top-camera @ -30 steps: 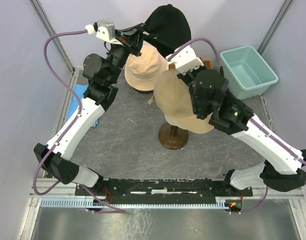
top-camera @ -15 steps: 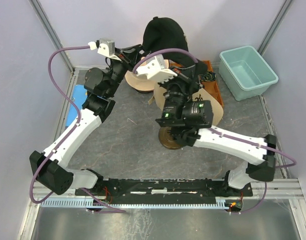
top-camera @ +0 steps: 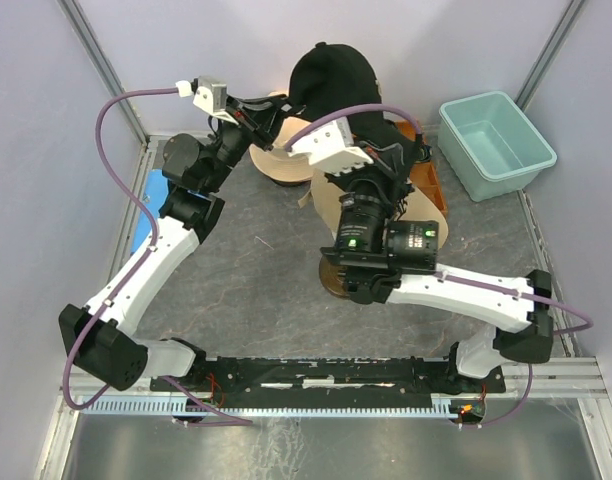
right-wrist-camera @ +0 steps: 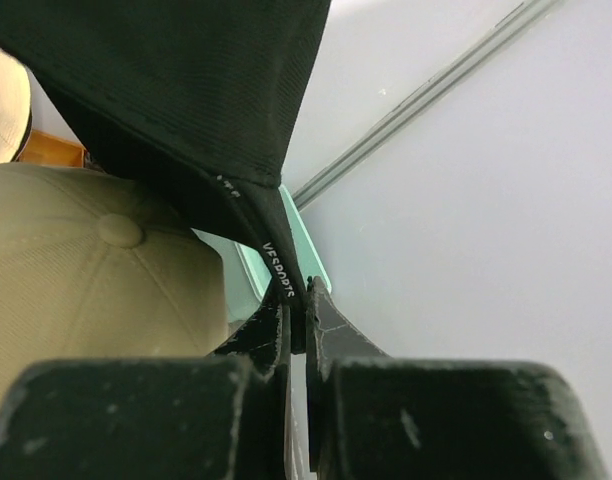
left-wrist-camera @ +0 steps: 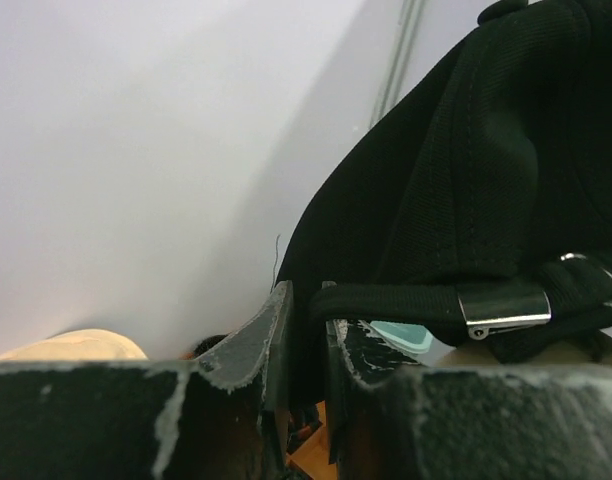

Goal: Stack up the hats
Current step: Adjust the hat.

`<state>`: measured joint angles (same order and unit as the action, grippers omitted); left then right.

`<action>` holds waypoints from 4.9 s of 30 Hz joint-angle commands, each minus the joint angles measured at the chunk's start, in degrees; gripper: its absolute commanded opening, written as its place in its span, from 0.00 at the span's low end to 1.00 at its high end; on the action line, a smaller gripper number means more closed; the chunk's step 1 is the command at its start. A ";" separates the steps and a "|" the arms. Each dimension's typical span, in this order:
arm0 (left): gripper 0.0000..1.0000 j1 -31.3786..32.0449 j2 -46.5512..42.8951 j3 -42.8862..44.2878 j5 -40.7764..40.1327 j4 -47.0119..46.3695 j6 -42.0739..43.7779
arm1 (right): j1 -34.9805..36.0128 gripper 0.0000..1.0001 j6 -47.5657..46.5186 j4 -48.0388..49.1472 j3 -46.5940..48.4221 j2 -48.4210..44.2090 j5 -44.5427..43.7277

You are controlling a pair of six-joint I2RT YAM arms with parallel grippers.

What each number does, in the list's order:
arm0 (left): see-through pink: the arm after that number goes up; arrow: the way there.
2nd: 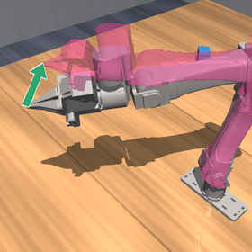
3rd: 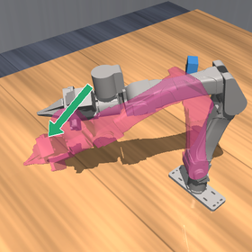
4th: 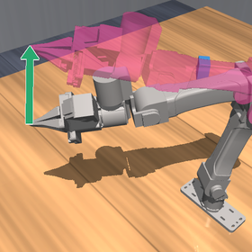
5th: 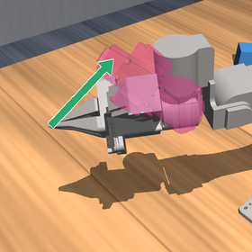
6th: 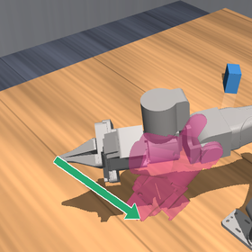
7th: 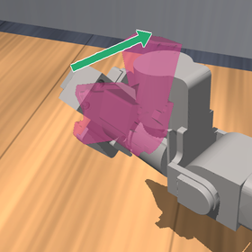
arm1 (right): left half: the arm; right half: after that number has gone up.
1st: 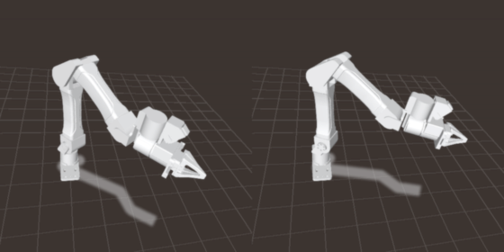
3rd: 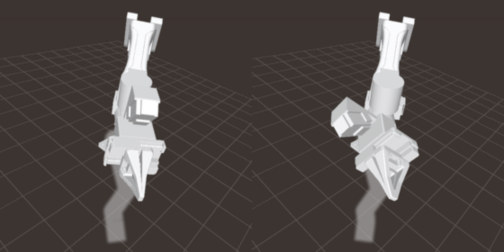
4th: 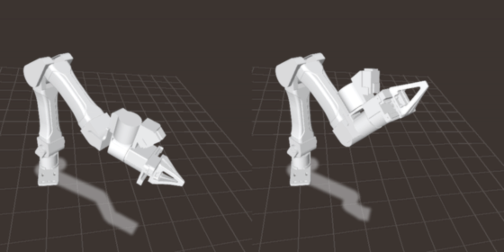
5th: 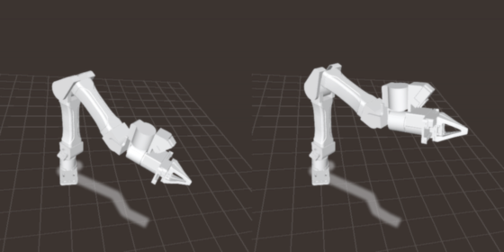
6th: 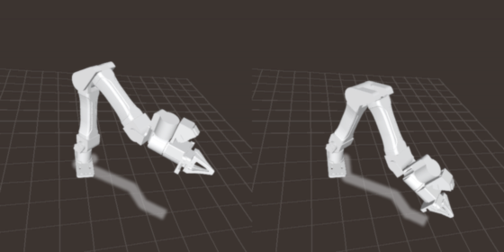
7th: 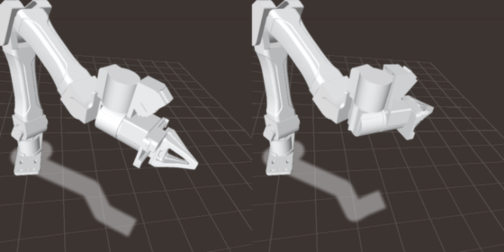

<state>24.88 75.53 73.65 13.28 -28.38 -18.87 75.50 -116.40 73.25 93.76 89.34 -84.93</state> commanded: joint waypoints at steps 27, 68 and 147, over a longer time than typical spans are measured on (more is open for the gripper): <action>0.27 -1.86 14.30 8.84 5.04 2.55 -9.59 | 0.45 0.00 64.62 -98.54 39.96 -20.04 7.68; 0.35 0.19 37.31 22.49 22.21 12.80 -14.00 | -5.54 0.00 57.49 -110.09 23.47 -23.45 -5.16; 0.47 20.40 0.15 -27.79 -1.08 13.26 10.41 | -3.00 0.00 36.45 -71.84 15.27 -12.11 -7.46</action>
<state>45.93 80.01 42.92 16.32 -17.80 -11.55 72.60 -80.84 -3.05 107.42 78.19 -89.62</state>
